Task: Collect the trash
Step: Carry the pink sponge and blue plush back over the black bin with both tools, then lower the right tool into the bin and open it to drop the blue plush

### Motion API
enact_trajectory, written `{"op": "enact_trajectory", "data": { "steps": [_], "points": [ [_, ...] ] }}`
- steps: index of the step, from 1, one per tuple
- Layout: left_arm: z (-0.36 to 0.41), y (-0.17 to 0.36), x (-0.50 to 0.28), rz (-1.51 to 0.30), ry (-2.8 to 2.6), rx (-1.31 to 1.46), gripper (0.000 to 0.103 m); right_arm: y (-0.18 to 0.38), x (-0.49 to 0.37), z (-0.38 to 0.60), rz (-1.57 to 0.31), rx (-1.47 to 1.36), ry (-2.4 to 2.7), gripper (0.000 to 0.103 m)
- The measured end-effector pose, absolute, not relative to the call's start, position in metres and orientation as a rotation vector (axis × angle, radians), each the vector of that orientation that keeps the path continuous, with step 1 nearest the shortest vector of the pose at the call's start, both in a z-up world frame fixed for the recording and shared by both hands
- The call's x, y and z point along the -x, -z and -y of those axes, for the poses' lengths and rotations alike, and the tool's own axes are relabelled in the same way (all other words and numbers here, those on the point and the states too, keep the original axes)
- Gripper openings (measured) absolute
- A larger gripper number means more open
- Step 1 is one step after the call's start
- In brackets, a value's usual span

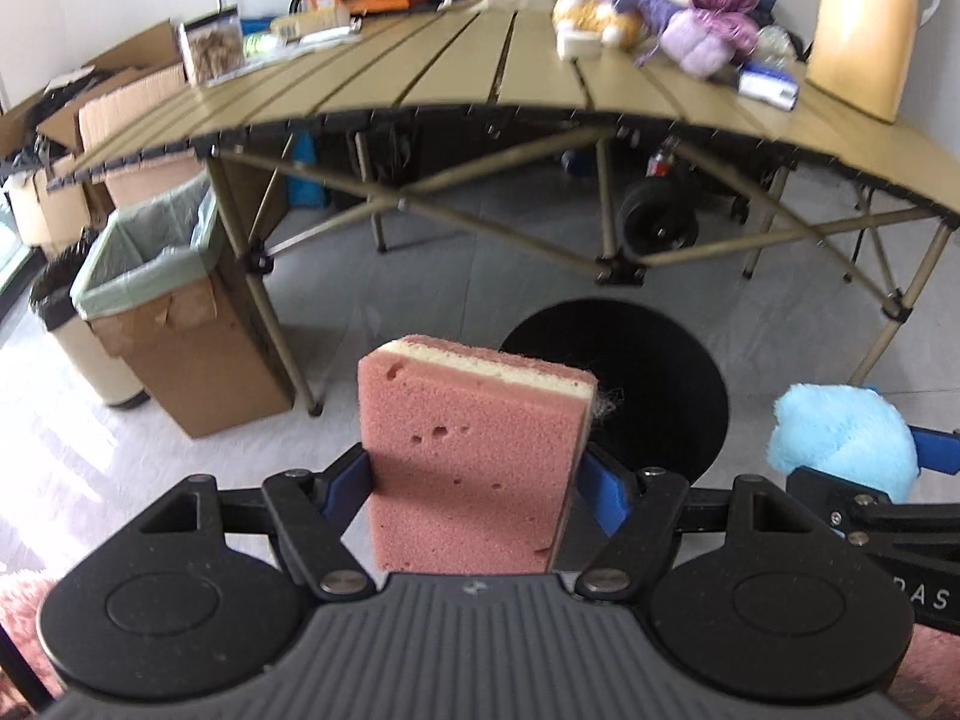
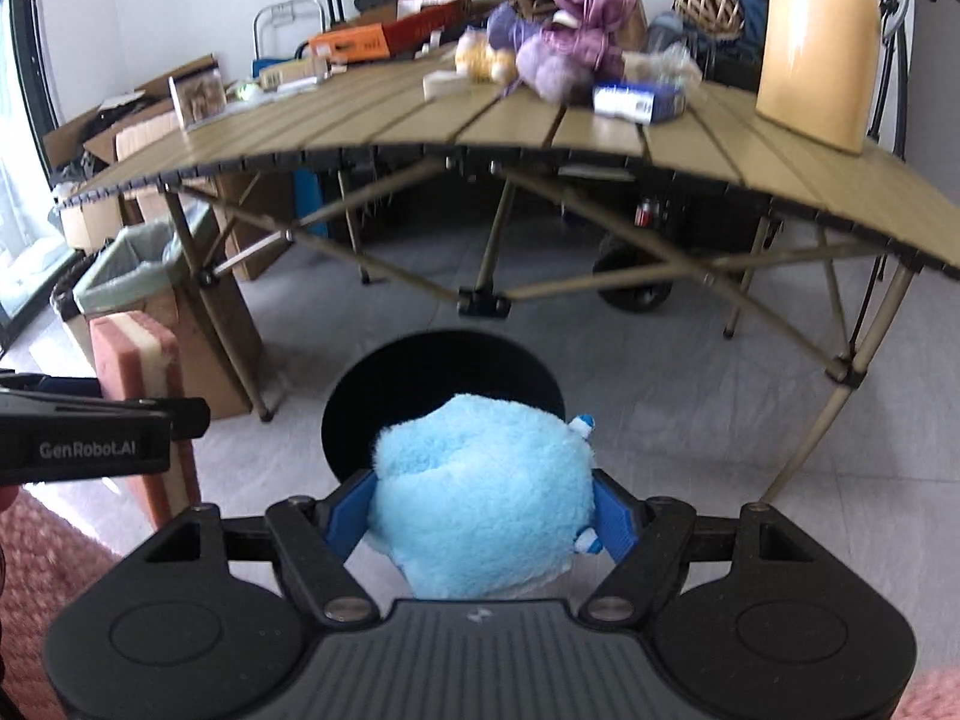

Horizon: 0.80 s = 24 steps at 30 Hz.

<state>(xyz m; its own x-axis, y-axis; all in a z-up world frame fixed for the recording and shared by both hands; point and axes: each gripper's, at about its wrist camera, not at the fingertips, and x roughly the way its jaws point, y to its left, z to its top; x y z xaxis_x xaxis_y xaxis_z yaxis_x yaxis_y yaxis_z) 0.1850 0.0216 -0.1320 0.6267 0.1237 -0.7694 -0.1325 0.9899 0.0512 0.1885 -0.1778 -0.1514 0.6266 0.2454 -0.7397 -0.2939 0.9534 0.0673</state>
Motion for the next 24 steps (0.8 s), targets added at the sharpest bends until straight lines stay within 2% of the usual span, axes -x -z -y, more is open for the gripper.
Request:
{"op": "enact_trajectory", "data": {
  "steps": [11,24],
  "points": [
    [-0.038,0.173,-0.203,-0.995,-0.194,0.036,0.073,0.189,-0.198,0.175,-0.955,0.067,-0.312,0.074],
    [-0.057,0.192,-0.226,-1.034,-0.241,0.079,0.073,0.199,-0.227,0.165,-0.967,0.103,-0.312,0.074]
  ]
}}
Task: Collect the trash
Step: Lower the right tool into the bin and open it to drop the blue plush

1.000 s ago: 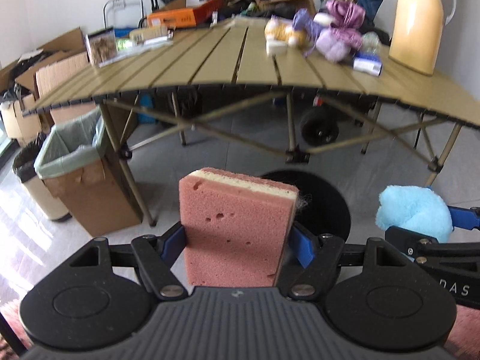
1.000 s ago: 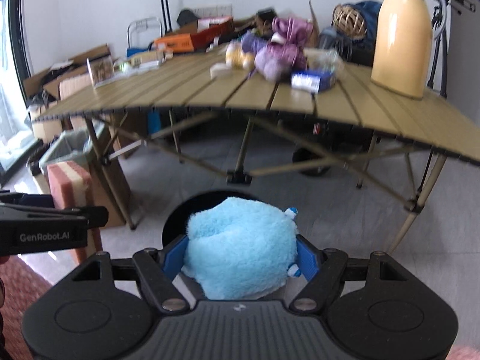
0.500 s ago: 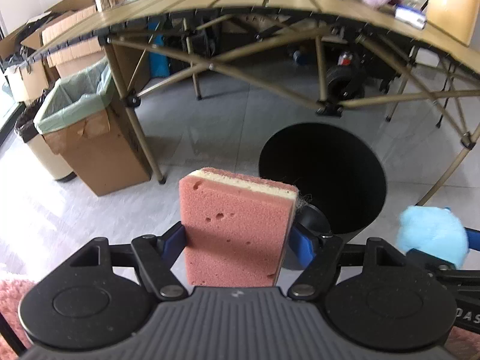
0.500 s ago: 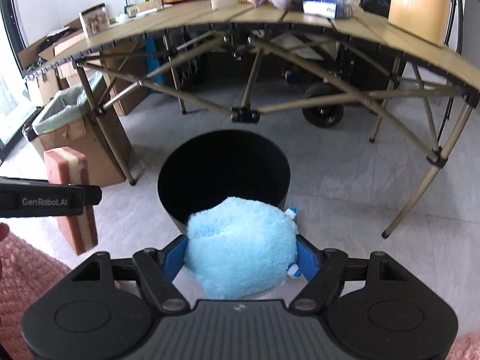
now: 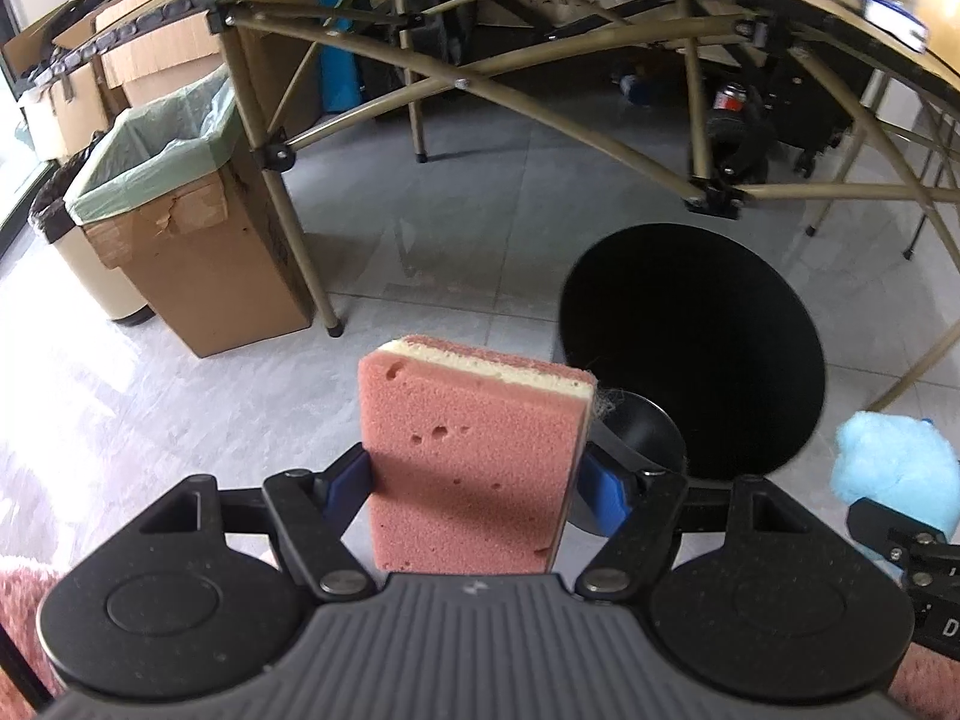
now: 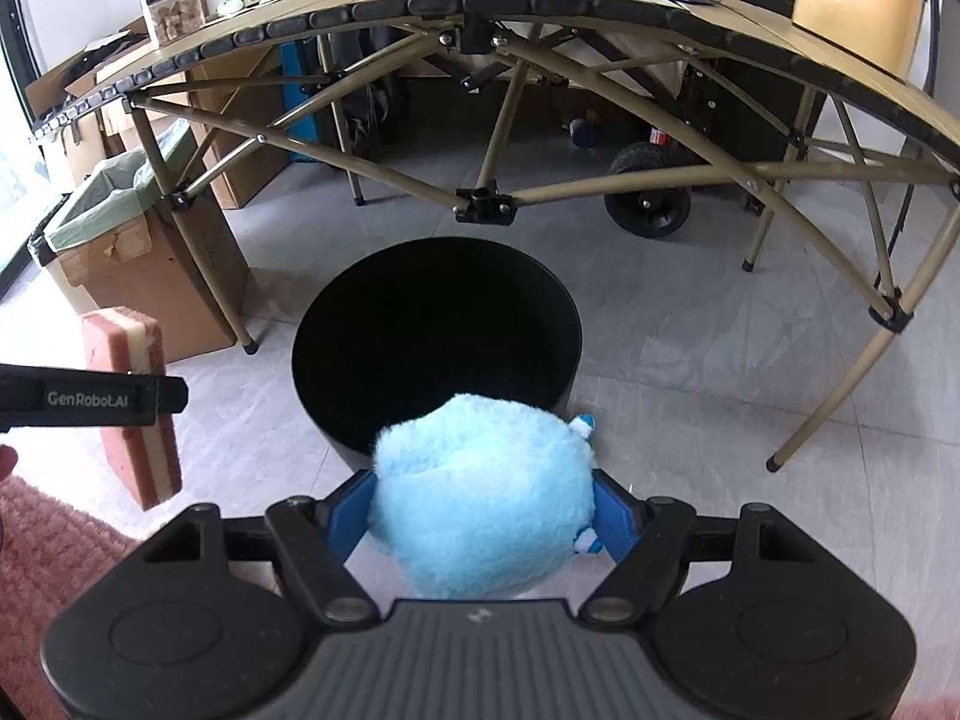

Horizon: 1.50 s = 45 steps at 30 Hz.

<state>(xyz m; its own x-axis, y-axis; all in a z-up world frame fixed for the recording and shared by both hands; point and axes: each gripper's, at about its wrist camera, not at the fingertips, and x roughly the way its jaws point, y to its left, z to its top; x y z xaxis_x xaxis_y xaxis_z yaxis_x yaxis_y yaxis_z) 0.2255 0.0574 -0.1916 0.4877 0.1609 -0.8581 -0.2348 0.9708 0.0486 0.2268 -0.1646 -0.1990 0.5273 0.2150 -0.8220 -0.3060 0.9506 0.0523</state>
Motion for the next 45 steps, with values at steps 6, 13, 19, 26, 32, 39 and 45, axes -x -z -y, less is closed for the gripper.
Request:
{"op": "enact_trajectory", "data": {
  "steps": [6,13,19,26,32,39,45],
  "points": [
    [-0.072,0.195,-0.238,-1.036,-0.274,0.117,0.073,0.202,-0.252,0.153,-0.954,0.12,-0.327,0.074],
    [-0.079,0.197,-0.256,-1.03,-0.289,0.128,0.073,0.21,-0.283,0.145,-0.963,0.112,-0.328,0.074],
    [-0.083,0.196,-0.267,-1.016,-0.299,0.135,0.073,0.22,-0.307,0.135,-0.978,0.111,-0.329,0.074],
    [-0.089,0.19,-0.278,-0.984,-0.328,0.143,0.073,0.226,-0.326,0.116,-0.964,0.132,-0.346,0.074],
    [-0.089,0.193,-0.279,-0.985,-0.351,0.13,0.073,0.231,-0.336,0.109,-0.961,0.128,-0.345,0.074],
    [-0.092,0.193,-0.277,-0.977,-0.356,0.127,0.073,0.232,-0.335,0.11,-0.959,0.12,-0.344,0.074],
    [-0.092,0.192,-0.276,-0.975,-0.355,0.123,0.073,0.232,-0.338,0.114,-0.961,0.089,-0.347,0.088]
  ]
}}
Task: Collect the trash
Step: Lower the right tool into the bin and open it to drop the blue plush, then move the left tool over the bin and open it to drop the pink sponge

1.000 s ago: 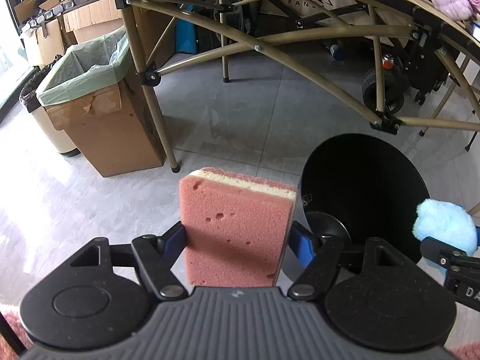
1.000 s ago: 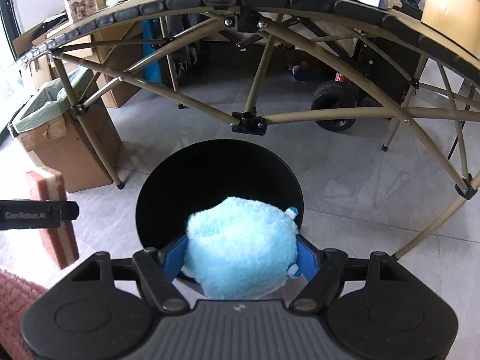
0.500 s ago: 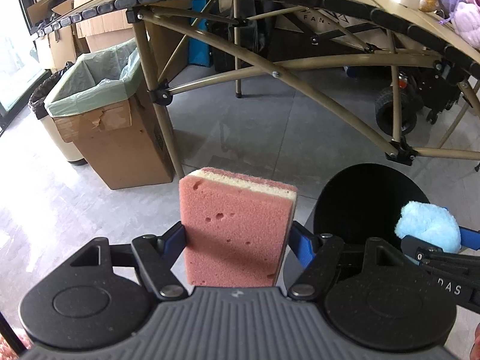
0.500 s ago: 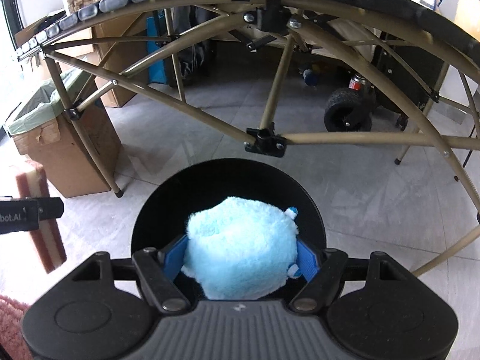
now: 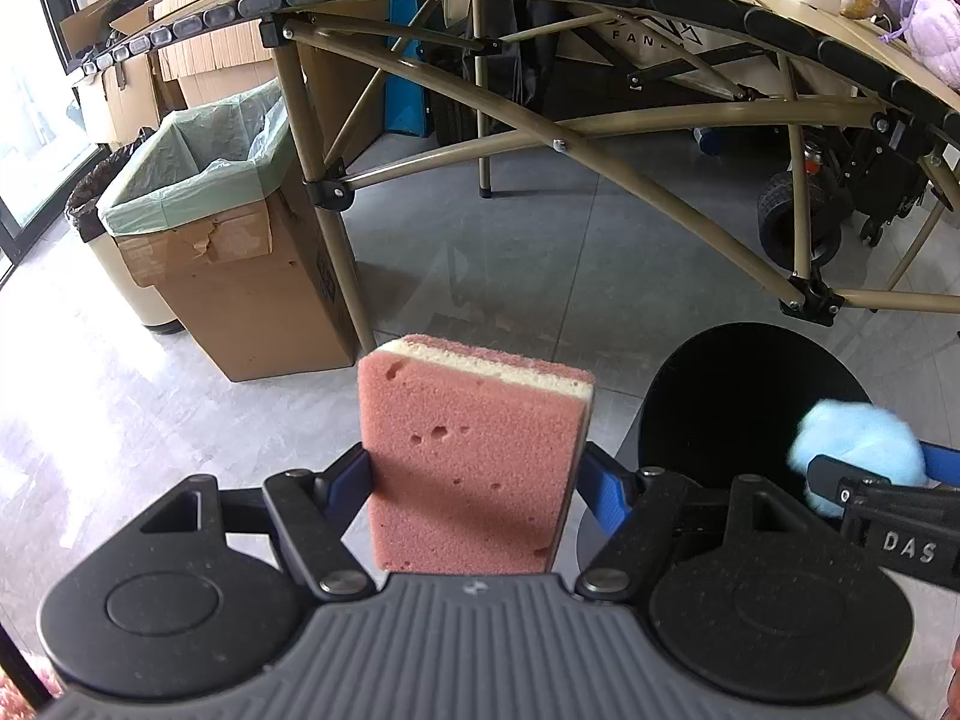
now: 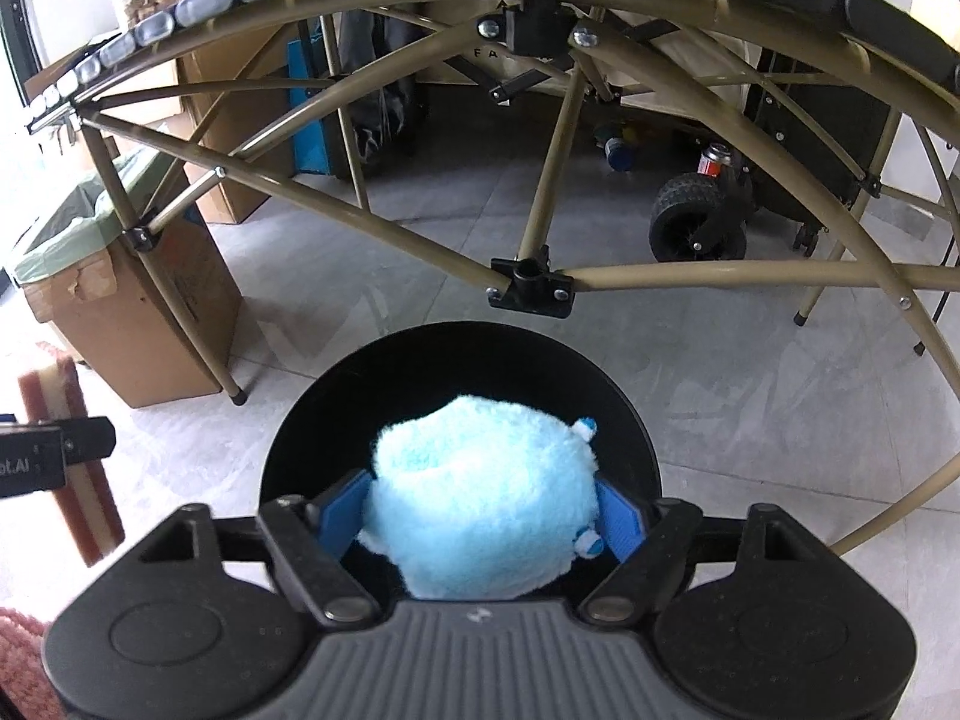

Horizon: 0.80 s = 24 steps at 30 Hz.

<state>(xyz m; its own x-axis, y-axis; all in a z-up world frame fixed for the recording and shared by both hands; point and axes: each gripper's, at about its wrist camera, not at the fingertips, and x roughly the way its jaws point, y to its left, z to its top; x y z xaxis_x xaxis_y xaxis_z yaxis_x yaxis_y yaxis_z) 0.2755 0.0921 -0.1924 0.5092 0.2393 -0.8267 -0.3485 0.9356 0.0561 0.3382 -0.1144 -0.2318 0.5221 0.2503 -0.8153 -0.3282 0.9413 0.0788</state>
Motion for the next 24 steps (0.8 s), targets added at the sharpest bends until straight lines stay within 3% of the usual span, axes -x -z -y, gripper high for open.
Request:
{"op": "enact_trajectory", "data": {
  "steps": [5,24],
  "points": [
    [-0.092,0.193,-0.276,-0.977,-0.356,0.119,0.073,0.23,-0.34,0.121,-0.958,0.073,-0.31,0.103],
    [-0.055,0.18,-0.289,-0.975,-0.244,0.104,0.073,0.214,-0.344,0.153,-1.0,0.039,-0.19,0.103]
  ]
}}
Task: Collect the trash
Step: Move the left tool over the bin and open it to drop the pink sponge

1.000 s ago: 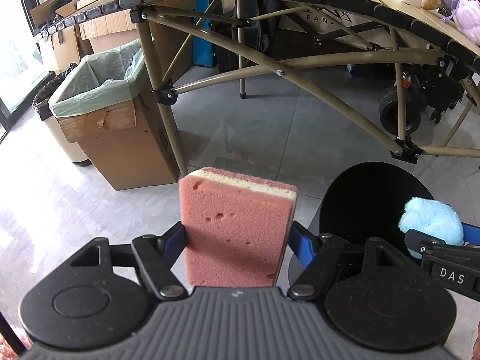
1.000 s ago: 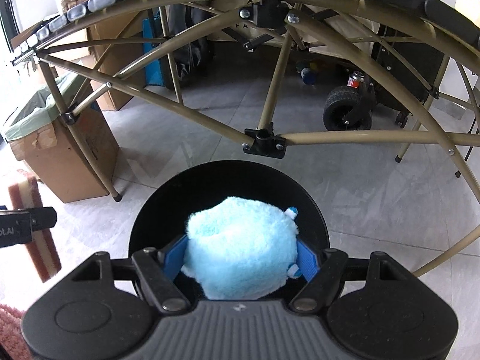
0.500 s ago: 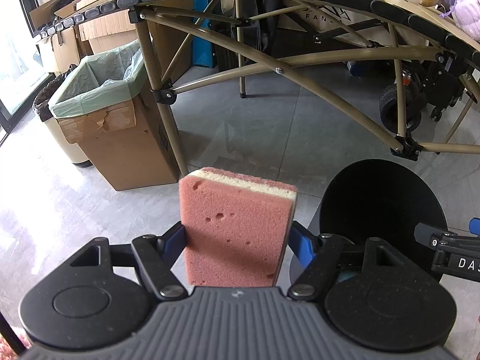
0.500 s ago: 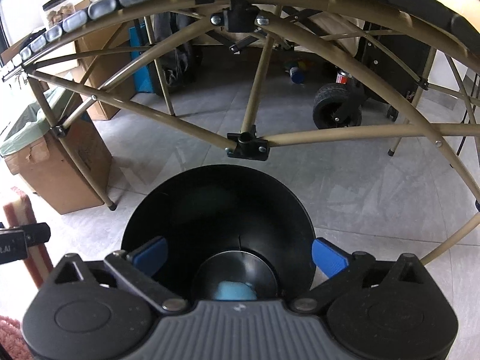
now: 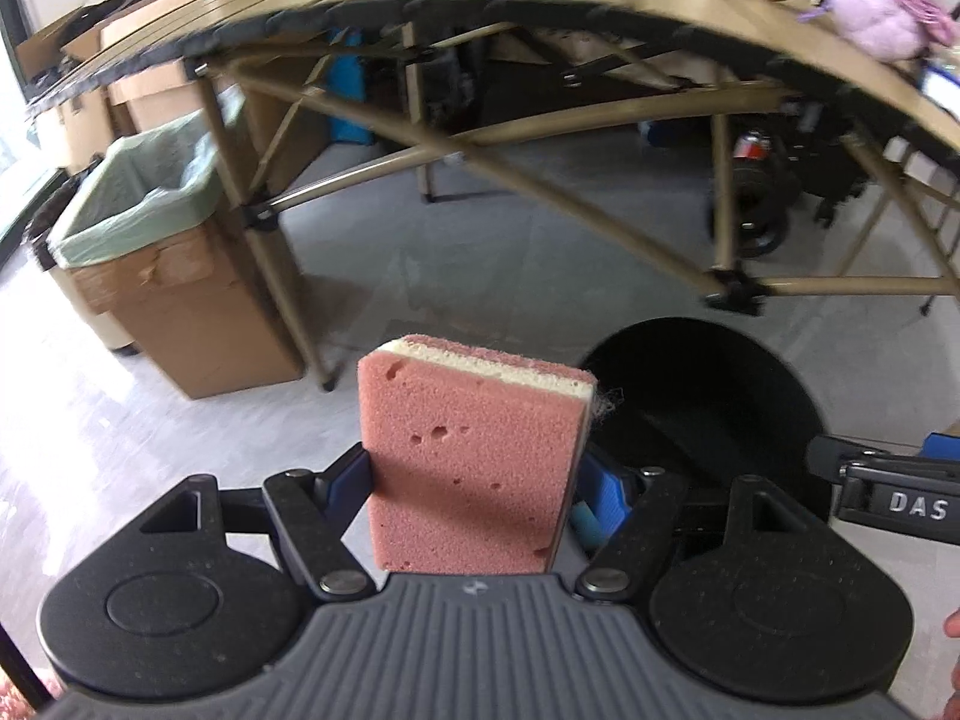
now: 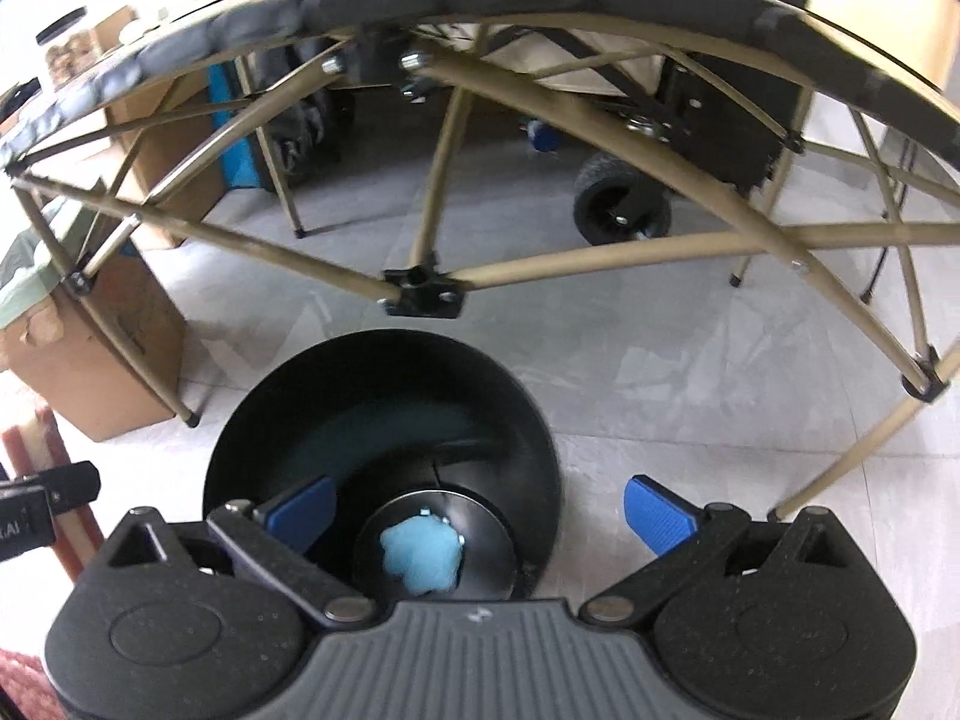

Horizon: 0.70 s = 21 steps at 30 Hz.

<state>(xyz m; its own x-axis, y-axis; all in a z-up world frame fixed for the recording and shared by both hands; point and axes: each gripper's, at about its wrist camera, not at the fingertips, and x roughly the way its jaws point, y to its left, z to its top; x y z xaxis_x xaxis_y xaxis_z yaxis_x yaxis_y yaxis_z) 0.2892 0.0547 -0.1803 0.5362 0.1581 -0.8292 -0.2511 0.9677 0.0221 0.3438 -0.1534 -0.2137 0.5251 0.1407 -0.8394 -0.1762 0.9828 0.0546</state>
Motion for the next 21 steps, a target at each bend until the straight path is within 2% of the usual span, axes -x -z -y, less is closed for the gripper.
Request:
{"op": "enact_trajectory", "data": {
  "steps": [5,21],
  "points": [
    [-0.027,0.176,-0.305,-0.997,-0.17,0.097,0.073,0.203,-0.346,0.181,-0.993,0.01,-0.103,0.103],
    [0.042,0.21,-0.354,-1.18,-0.13,0.098,0.073,0.19,-0.347,0.248,-0.982,-0.097,0.027,0.103]
  ]
}}
